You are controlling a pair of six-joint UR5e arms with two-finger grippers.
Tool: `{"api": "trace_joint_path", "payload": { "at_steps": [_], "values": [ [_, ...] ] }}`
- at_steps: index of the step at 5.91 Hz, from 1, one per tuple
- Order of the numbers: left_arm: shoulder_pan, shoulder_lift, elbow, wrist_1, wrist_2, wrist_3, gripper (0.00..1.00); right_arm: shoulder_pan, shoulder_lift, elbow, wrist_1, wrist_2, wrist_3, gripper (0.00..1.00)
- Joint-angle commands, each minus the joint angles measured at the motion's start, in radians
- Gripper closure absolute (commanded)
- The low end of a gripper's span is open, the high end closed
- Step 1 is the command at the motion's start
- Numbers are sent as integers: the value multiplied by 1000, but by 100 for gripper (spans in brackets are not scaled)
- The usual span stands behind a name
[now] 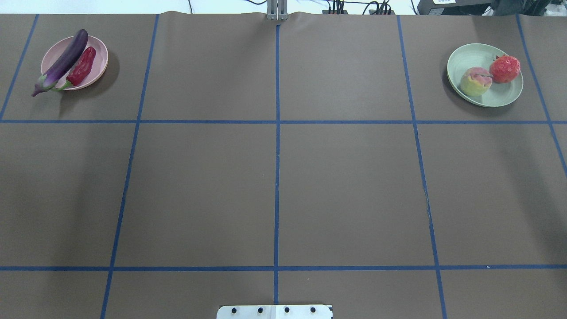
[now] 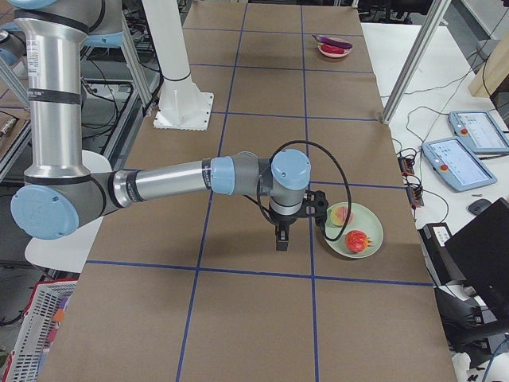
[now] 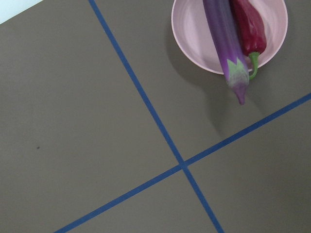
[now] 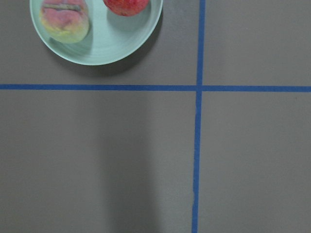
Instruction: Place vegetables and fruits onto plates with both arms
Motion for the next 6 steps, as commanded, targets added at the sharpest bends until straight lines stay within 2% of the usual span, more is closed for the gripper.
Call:
{"api": "trace_joint_path", "payload": {
  "at_steps": [1, 2, 4, 5, 6],
  "values": [
    [-2, 14, 17, -25, 26, -85, 0, 1, -47, -1, 7, -11, -3, 0],
    [-1, 1, -19, 58, 28, -85, 0, 1, -71, 2, 10, -12, -17, 0],
    [-2, 25, -210, 306, 94, -82, 0, 1, -90, 0, 10, -17, -81, 0],
    [-2, 52, -228, 356, 83, -73, 0, -1, -86, 3, 13, -21, -72, 0],
    [-2, 79, -236, 347, 77, -71, 0, -10, -78, -3, 65, -23, -66, 0]
  ]
}}
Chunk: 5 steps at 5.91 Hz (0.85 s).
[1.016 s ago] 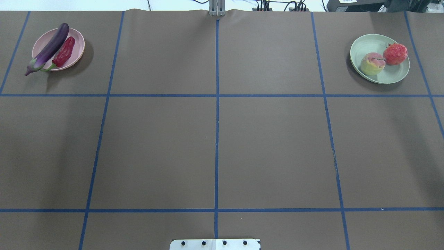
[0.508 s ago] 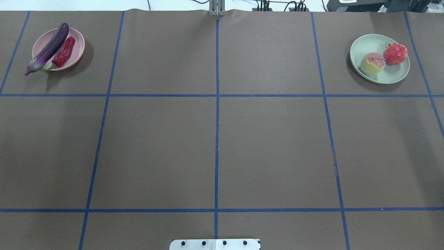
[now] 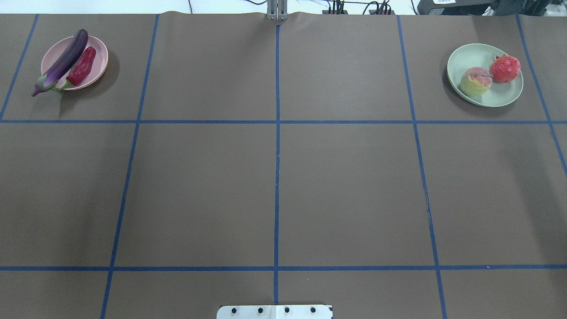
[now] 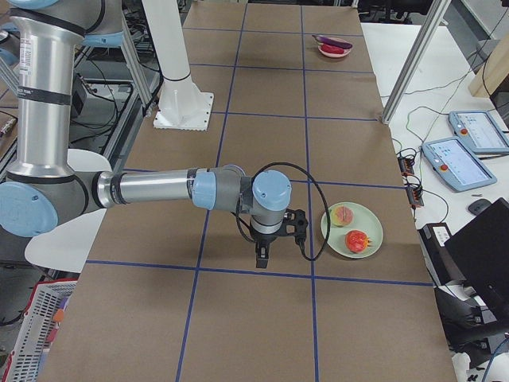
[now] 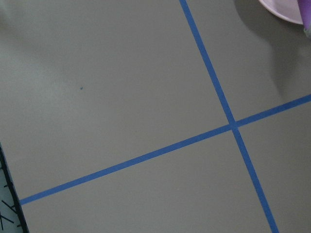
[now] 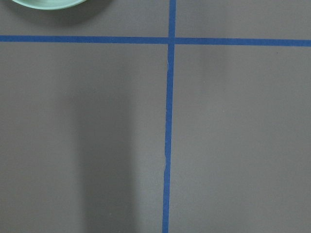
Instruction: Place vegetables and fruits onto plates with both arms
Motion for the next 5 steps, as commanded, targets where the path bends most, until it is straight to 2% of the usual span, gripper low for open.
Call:
{"api": "trace_joint_path", "payload": {
  "at_steps": [1, 2, 3, 5],
  "values": [
    [3, 23, -36, 26, -34, -9, 0, -23, 7, -17, 75, -1, 10, 0],
    [4, 23, -53, 28, -54, -14, 0, -42, 10, -16, 81, 1, 40, 0],
    [10, 20, -67, 29, -97, -102, 0, -52, 22, -14, 84, 2, 103, 0],
    [35, 26, -104, 28, -94, -144, 0, -56, 32, -17, 83, 4, 106, 0]
  ]
}}
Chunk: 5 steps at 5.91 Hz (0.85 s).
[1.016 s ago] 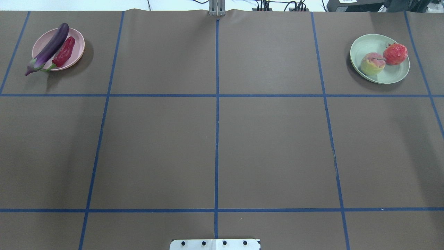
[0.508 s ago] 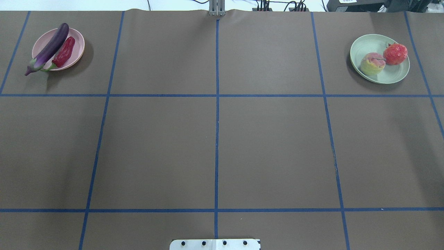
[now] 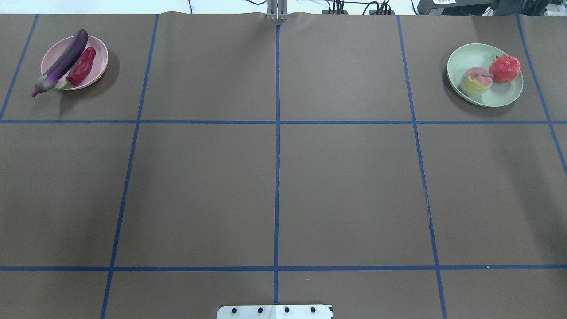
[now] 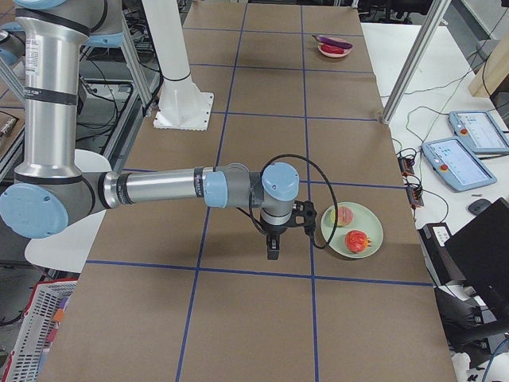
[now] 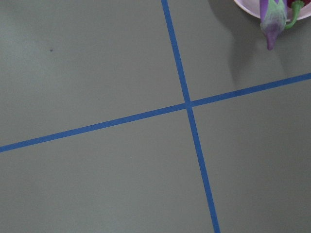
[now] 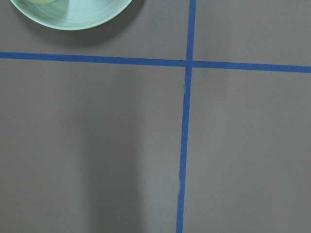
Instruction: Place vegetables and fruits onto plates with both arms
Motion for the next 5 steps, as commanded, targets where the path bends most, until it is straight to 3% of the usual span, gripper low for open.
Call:
{"api": "trace_joint_path", "payload": {
  "at_steps": [1, 5],
  "values": [
    [28, 6, -13, -3, 4, -14, 0, -2, 3, -1, 0, 3, 5, 0],
    [31, 21, -11, -3, 44, -13, 0, -19, 3, -2, 24, -3, 33, 0]
  ]
}}
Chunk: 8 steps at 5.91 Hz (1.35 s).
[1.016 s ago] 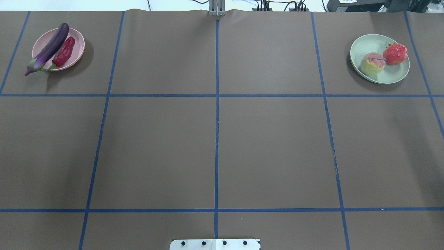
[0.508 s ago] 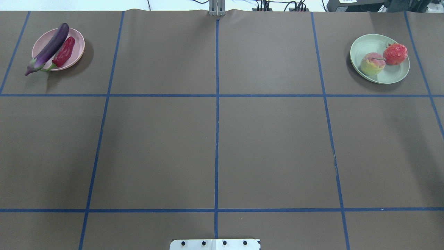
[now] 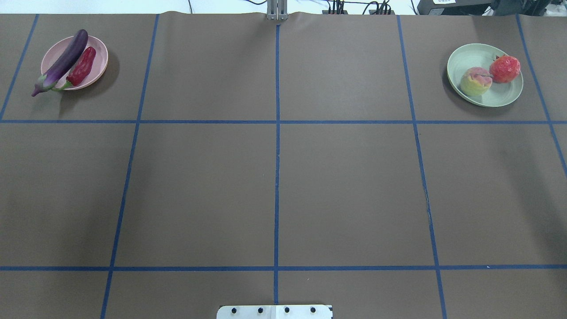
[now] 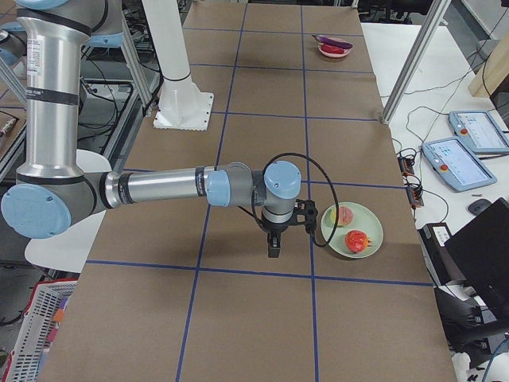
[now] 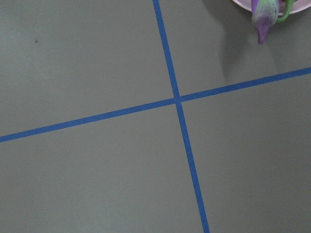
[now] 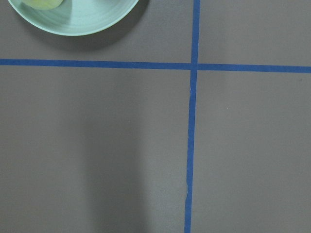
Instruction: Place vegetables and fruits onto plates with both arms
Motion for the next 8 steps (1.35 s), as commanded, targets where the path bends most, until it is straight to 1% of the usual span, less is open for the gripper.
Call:
{"api": "trace_joint_path", "payload": {
  "at_steps": [1, 3, 5, 8],
  "values": [
    [1, 0, 0, 0, 25, 0, 0, 0, -11, -1, 5, 4, 3, 0],
    [1, 2, 0, -2, 25, 2, 0, 26, -42, 5, 6, 13, -8, 0],
    [1, 2, 0, -2, 25, 2, 0, 49, -48, 10, 6, 22, -8, 0],
    [-1, 2, -2, -2, 25, 3, 0, 49, -48, 10, 6, 22, -8, 0]
  ]
}}
